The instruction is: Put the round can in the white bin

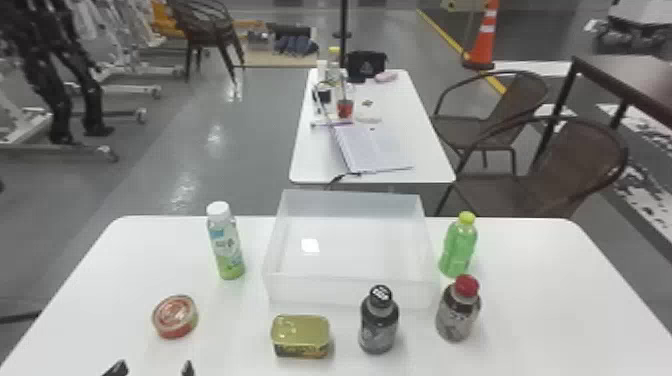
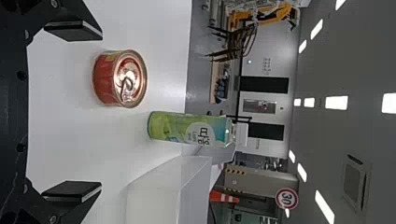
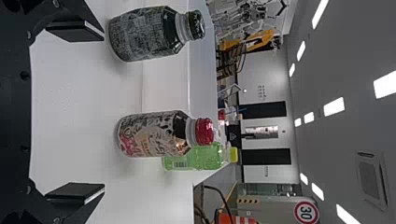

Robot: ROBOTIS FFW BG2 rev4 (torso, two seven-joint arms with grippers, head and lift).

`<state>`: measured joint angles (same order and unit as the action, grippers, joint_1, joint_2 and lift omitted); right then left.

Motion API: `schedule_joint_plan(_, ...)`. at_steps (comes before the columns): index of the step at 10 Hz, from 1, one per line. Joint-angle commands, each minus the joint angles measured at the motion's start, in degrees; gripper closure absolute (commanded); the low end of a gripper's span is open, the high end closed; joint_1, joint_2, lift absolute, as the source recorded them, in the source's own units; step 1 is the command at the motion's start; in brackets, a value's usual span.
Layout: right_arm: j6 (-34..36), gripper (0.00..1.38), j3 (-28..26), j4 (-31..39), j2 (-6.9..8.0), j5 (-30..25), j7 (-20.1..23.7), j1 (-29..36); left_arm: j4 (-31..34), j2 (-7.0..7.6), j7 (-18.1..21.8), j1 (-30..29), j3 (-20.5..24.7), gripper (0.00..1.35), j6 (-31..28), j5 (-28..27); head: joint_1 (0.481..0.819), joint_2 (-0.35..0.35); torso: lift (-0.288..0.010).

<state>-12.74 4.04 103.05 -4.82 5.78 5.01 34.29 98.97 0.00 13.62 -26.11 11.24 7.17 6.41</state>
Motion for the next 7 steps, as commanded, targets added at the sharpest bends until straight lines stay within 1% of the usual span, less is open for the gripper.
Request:
schedule_joint_plan(1, 0.0, 0.15, 0.0, -0.04, 0.07, 0.11, 0.0, -0.02, -0.18, -0.15, 0.0, 0.1, 0.01, 0.17, -0.31, 0.0, 0.549, 0.0, -0.1)
schedule_joint_plan(5, 0.0, 0.15, 0.0, -0.22, 0.07, 0.37, 0.0, -0.19, -1.67, -0.15, 0.0, 1.77, 0.28, 0.17, -1.19, -0.97, 0.549, 0.0, -0.1)
schedule_joint_plan(7, 0.0, 0.15, 0.0, -0.3, 0.16, 0.54, 0.0, -0.28, -3.6, -0.15, 0.0, 3.44, 0.19, 0.17, -1.01, -1.4, 0.549, 0.0, -0.1)
